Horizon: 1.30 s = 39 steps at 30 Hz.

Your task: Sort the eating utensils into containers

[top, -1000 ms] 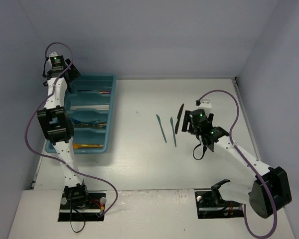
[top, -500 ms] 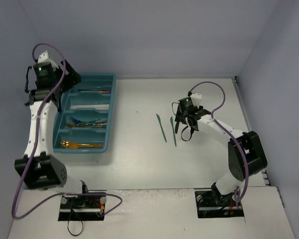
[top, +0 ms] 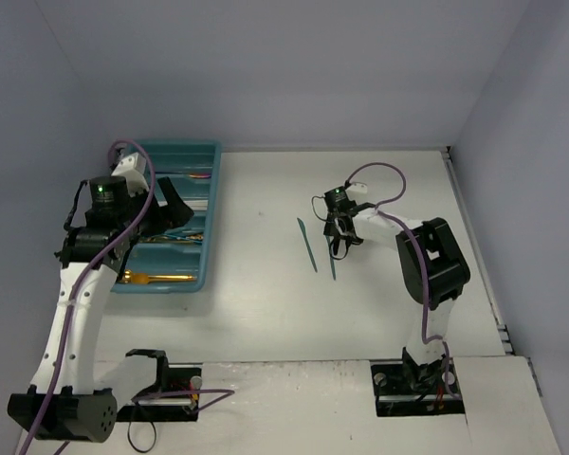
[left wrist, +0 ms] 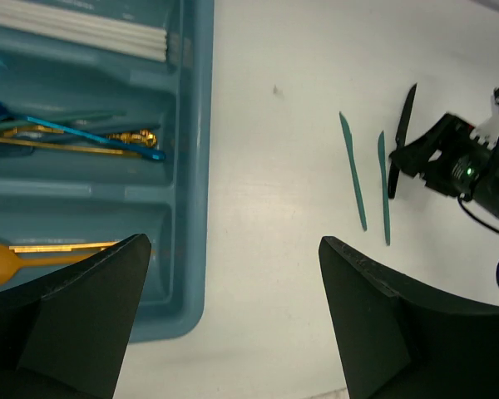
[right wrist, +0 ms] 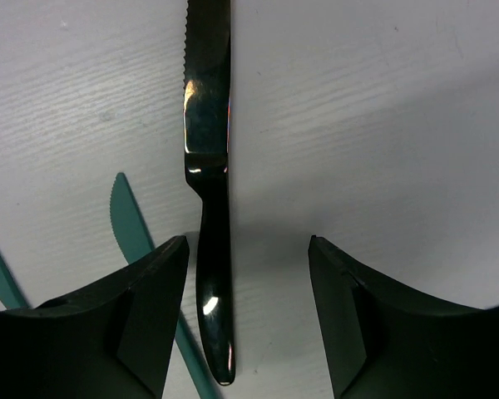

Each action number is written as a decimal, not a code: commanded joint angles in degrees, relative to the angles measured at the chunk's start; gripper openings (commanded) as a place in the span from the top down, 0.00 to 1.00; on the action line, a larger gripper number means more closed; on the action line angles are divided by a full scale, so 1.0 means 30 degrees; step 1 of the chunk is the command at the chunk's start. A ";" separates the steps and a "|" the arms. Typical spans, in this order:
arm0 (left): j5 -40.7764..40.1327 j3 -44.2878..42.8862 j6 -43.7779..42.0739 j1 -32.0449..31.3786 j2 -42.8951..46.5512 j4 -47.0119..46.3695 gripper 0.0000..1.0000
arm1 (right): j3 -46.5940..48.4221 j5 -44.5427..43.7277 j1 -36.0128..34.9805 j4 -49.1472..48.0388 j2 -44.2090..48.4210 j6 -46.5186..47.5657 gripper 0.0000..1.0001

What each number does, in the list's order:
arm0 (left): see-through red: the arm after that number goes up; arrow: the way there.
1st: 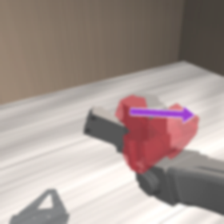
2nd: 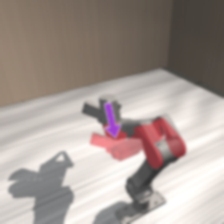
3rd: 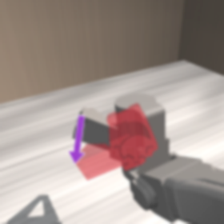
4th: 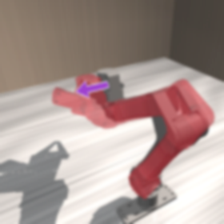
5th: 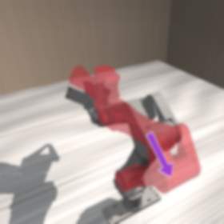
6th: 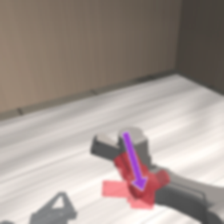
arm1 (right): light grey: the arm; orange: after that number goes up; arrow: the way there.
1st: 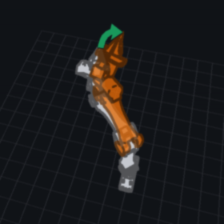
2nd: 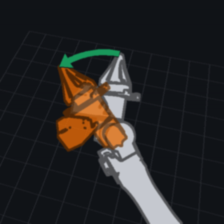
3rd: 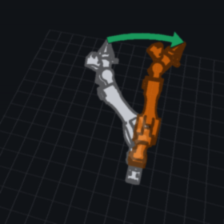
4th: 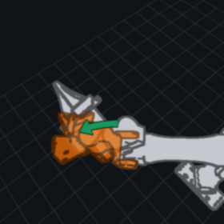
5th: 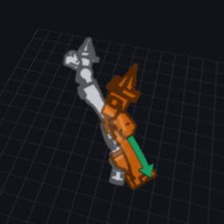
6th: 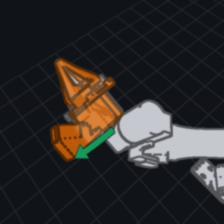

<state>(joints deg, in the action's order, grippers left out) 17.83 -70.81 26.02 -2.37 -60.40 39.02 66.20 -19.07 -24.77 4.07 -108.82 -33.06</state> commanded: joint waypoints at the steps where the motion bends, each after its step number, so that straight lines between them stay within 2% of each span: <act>1: 0.1339 0.0499 -0.0889 -0.0316 0.0954 0.0993 0.20 | 0.1270 -0.0610 0.0141 -0.0187 -0.0486 -0.0434 0.44; 4: 0.1856 0.0587 -0.1178 -0.0515 0.1280 0.1487 0.20 | 0.1401 -0.0726 0.0242 -0.0186 -0.0883 -0.0427 0.45; 12: 0.2881 0.1073 -0.1056 -0.0764 0.2202 0.1672 0.20 | 0.1014 -0.0526 0.0586 -0.0186 -0.1577 -0.0492 0.61; 15: 0.3545 0.0928 -0.1027 -0.0798 0.2109 0.1643 0.20 | 0.0494 -0.0434 0.0817 -0.0215 -0.1461 -0.0423 0.79; 16: 0.3716 0.0896 -0.1031 -0.0836 0.2068 0.1643 0.20 | 0.0459 -0.0404 0.0831 -0.0215 -0.1429 -0.0324 0.80; 20: 0.4488 0.0448 -0.1056 -0.1132 0.1782 0.1617 0.20 | -0.0233 -0.0384 0.1123 -0.0212 -0.0624 0.0533 1.00; 25: 0.4710 0.0149 -0.0902 -0.1643 0.1395 0.1613 0.20 | -0.0988 -0.0581 0.1315 -0.0215 0.1006 0.1538 1.00; 31: 0.3280 -0.0783 -0.0366 -0.4310 0.0133 0.1325 0.20 | -0.2021 0.0313 0.1086 -0.0266 0.4626 0.4203 1.00; 34: 0.3478 -0.0831 0.0423 -0.5522 -0.0509 0.0020 0.20 | -0.2570 0.0895 0.0401 -0.0254 0.6993 0.5730 1.00; 39: 0.5201 -0.0368 0.2113 -0.6198 -0.1231 -0.3101 0.20 | -0.3128 0.2262 -0.1460 -0.0273 1.0471 0.8447 1.00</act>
<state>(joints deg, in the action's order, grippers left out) 29.50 -70.70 27.47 -19.87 -63.04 40.64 56.77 -15.73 -24.70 4.92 -87.06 -16.23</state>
